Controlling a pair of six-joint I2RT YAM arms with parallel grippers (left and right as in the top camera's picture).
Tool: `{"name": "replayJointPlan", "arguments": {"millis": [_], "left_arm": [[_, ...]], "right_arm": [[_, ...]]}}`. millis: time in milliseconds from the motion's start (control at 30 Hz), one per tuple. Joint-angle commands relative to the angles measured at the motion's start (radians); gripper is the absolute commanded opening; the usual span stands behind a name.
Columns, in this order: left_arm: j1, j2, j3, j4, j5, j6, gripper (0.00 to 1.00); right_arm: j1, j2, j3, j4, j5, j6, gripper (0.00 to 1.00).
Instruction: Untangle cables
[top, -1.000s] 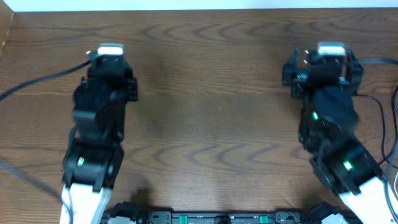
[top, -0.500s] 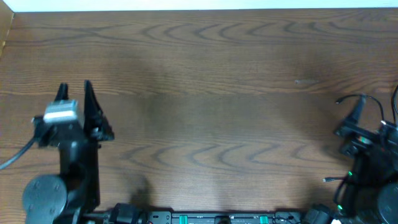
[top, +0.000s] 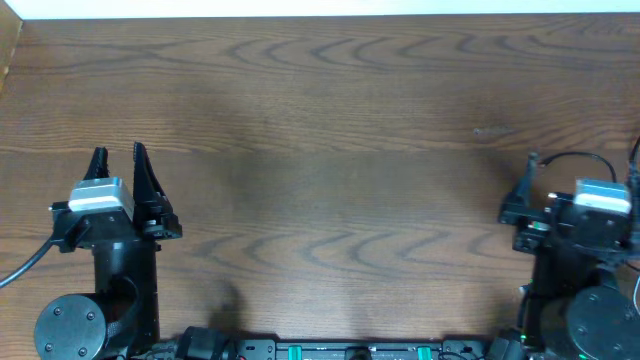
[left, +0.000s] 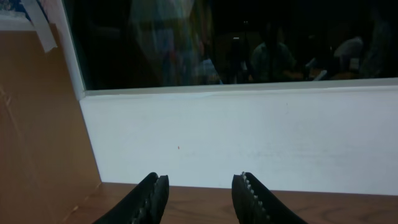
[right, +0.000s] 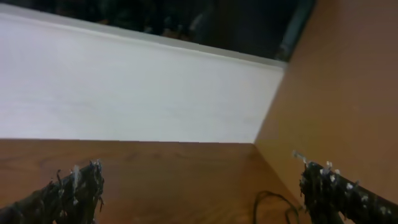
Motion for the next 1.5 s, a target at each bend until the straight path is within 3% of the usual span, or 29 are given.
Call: {"name": "replayJointPlan", "arguments": {"millis": [0, 67, 133, 167, 200, 400, 633, 1467], "left_arm": [[0.003, 0.0, -0.006, -0.005, -0.012, -0.01, 0.41], [0.003, 0.0, -0.006, -0.006, -0.013, -0.01, 0.51], [0.003, 0.0, -0.006, -0.014, -0.012, -0.01, 0.71], [0.003, 0.0, -0.006, -0.024, -0.013, -0.01, 0.93], [0.003, 0.0, -0.006, -0.028, -0.013, -0.01, 0.99], [0.003, 0.0, -0.006, -0.097, -0.013, -0.009, 0.98], [0.003, 0.0, -0.006, -0.279, -0.013, -0.01, 0.98], [0.003, 0.0, -0.006, -0.279, -0.013, -0.009, 0.98]], "right_arm": [[0.015, 0.03, 0.008, 0.047, -0.071, -0.013, 0.99], [0.015, 0.042, 0.008, 0.082, -0.071, -0.013, 0.99], [0.015, 0.049, 0.008, 0.094, -0.071, -0.013, 0.99], [0.015, 0.05, 0.008, 0.094, -0.071, -0.013, 0.99], [0.015, 0.05, 0.008, 0.094, -0.071, -0.013, 0.99], [0.015, 0.05, 0.008, 0.094, -0.071, -0.013, 0.99], [0.015, 0.05, 0.008, 0.094, -0.071, -0.013, 0.99], [0.015, 0.05, 0.008, 0.095, -0.071, -0.013, 0.99]]}}
